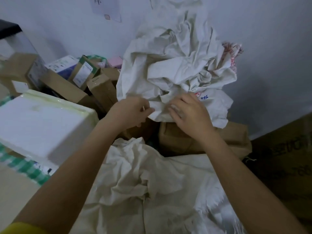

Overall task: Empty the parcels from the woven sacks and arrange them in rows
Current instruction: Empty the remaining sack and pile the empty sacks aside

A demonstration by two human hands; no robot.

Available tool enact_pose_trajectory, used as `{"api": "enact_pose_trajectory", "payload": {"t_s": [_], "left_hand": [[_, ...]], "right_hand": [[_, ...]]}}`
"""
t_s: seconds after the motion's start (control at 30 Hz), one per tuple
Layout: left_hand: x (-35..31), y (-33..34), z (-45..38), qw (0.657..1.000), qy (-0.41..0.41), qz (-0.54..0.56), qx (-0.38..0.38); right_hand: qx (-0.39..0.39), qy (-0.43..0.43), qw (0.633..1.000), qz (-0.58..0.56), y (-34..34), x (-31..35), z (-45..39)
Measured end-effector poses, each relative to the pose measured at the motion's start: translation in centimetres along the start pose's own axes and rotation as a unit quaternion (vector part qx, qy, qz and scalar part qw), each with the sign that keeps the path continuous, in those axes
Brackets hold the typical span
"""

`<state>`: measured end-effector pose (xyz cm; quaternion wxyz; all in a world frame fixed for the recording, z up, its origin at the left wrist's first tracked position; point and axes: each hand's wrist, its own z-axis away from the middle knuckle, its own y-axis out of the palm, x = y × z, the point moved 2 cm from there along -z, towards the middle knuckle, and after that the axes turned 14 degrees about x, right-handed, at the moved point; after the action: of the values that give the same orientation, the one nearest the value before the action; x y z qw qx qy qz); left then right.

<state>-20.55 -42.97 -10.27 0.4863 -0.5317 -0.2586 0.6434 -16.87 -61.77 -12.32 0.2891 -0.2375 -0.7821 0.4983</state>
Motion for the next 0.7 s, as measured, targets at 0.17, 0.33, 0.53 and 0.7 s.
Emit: {"api": "enact_pose_trajectory", "payload": {"t_s": [0.17,0.33,0.53,0.7], "left_hand": [[-1.8,-3.0,-0.9,0.906,0.033,-0.055,-0.417],[-0.9,-5.6,-4.0,0.938,-0.024,-0.018,-0.345],[-0.8,-7.0,-5.0,0.983,-0.01,0.092,-0.162],[-1.8,-7.5,-5.0,0.969,-0.006,0.047,-0.243]], "right_hand": [[-0.194,-0.039,0.974,0.111,-3.4,-1.1,-2.7],[-0.032,0.049,0.988,0.145,-5.9,-3.1,-7.1],[0.192,0.067,0.961,0.186,-7.1,-3.6,-9.7],[0.242,0.052,0.942,0.227,-5.4,-3.0,-9.8]]}}
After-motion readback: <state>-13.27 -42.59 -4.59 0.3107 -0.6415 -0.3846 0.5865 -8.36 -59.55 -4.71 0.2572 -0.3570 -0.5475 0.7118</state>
